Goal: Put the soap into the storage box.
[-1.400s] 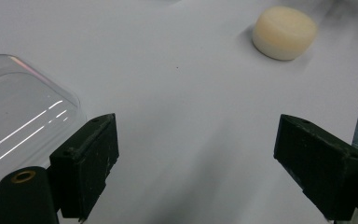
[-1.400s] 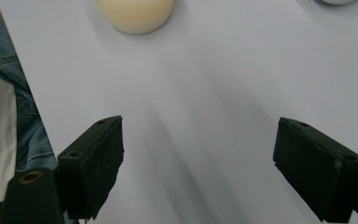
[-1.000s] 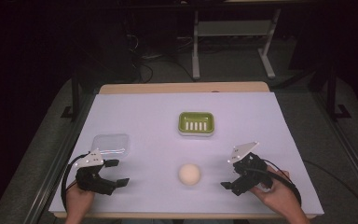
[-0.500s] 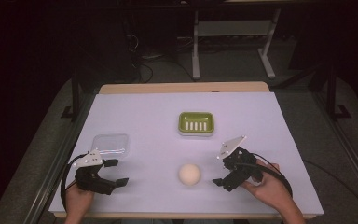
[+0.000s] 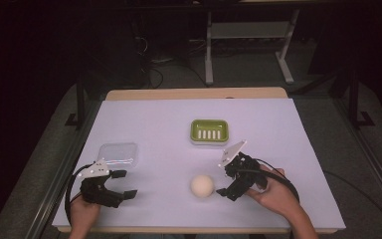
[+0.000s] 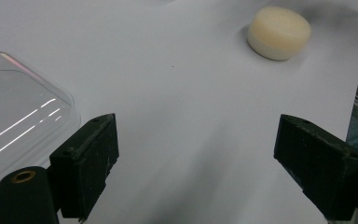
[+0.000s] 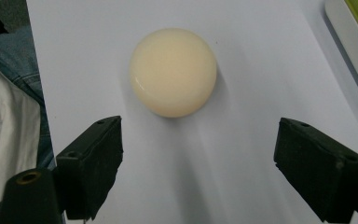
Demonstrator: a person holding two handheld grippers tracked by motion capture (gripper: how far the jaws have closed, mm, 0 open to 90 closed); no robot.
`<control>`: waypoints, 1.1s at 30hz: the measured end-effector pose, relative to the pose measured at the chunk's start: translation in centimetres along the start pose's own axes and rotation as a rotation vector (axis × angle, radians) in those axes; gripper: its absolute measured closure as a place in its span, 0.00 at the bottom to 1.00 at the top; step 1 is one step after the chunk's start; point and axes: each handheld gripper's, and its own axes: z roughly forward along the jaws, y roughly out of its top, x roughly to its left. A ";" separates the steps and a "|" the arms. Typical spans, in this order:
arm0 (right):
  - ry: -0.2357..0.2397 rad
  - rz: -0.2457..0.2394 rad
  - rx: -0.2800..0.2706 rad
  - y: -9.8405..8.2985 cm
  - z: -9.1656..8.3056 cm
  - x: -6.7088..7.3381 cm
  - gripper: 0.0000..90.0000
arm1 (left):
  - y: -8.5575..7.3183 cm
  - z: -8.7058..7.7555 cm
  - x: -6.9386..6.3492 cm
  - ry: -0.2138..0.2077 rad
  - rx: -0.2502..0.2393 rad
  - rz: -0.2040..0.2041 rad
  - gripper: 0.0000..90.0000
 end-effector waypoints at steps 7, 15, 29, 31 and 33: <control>0.013 -0.015 0.010 1.0 0.7 0.0 0.16 | 0.1 0.2 -0.1 -0.005 0.001 0.006 0.15; 0.027 -0.033 0.028 2.2 1.7 0.2 0.16 | 0.0 0.0 0.1 -0.004 -0.002 0.009 0.15; 0.048 -0.054 0.046 3.3 2.6 0.5 0.16 | 0.1 0.0 0.0 -0.005 -0.003 0.013 0.15; 0.053 -0.054 0.055 3.4 2.8 0.5 0.16 | 0.1 0.0 0.0 -0.005 -0.004 0.013 0.15; 0.055 -0.062 0.058 3.6 3.0 0.5 0.16 | 0.1 0.0 0.0 -0.005 -0.005 0.011 0.15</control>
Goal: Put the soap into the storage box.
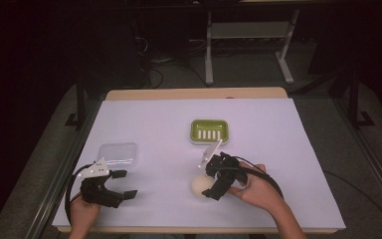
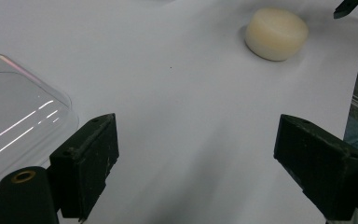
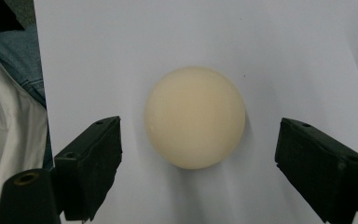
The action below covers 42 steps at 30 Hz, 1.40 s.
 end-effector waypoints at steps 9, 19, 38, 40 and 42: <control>0.017 -0.007 0.025 0.6 0.8 0.0 0.16 | 0.0 0.0 0.0 0.000 -0.002 -0.006 0.15; 0.027 -0.001 0.062 0.9 1.9 -0.1 0.16 | 0.0 0.0 -0.1 -0.002 -0.003 -0.010 0.15; 0.034 0.000 0.107 1.3 3.3 -0.3 0.16 | 0.0 0.0 -0.1 -0.006 -0.001 -0.009 0.15; 0.036 -0.001 0.112 1.4 3.4 -0.3 0.16 | 0.0 0.0 -0.1 -0.006 -0.002 -0.011 0.15; 0.034 0.001 0.119 1.4 3.5 -0.2 0.16 | 0.0 0.0 -0.1 -0.007 -0.003 -0.013 0.15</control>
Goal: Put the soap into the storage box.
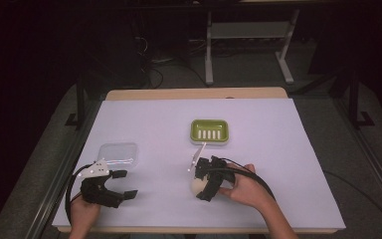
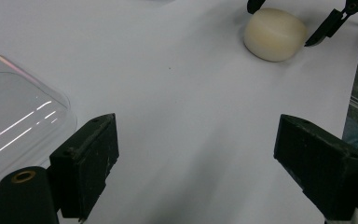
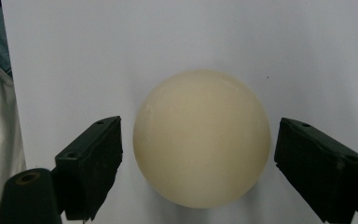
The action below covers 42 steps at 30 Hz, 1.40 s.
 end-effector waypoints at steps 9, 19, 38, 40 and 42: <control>-0.005 0.001 0.022 0.1 0.6 -0.1 0.17 | 0.0 0.0 0.0 -0.001 0.000 -0.001 0.15; -0.005 0.000 0.036 0.2 1.1 -0.1 0.18 | 0.0 0.0 0.0 -0.002 0.001 0.000 0.15; -0.003 -0.009 0.049 0.3 1.6 -0.1 0.24 | 0.0 0.0 0.0 -0.003 0.001 -0.001 0.15; -0.002 -0.011 0.050 0.3 1.6 -0.1 0.24 | 0.0 0.0 0.0 -0.003 0.001 0.000 0.15; 0.001 -0.012 0.050 0.3 1.6 -0.1 0.25 | 0.0 0.0 0.0 -0.003 0.001 0.000 0.15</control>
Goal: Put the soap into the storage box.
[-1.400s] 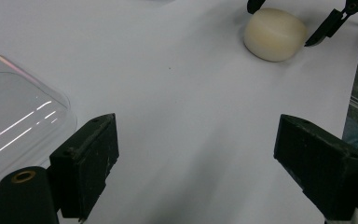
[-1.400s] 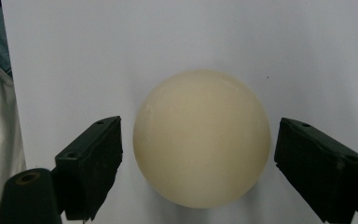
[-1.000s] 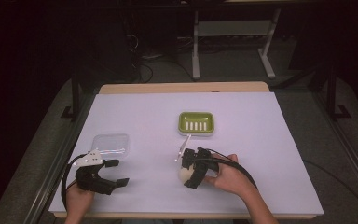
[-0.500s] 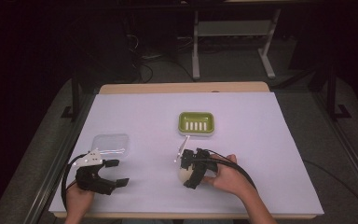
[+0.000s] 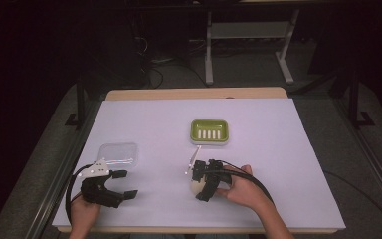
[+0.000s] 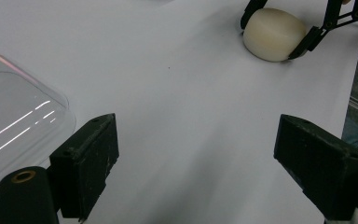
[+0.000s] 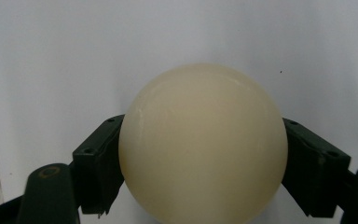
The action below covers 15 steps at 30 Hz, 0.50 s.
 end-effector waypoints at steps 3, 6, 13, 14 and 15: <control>0.000 0.001 0.001 0.0 0.0 0.0 0.26 | 0.0 0.0 0.0 0.001 -0.002 -0.004 0.15; -0.003 0.001 0.002 0.0 0.0 0.1 0.26 | 0.0 0.0 0.0 0.000 -0.004 -0.007 0.15; -0.012 -0.012 0.004 0.1 -0.1 0.2 0.27 | 0.0 0.0 0.0 0.000 -0.003 -0.004 0.15; -0.013 -0.013 0.006 0.1 -0.1 0.2 0.27 | 0.0 0.0 0.0 0.000 -0.004 -0.006 0.15; -0.010 -0.011 0.011 0.1 -0.1 0.2 0.27 | 0.0 0.0 0.0 0.000 -0.005 -0.005 0.15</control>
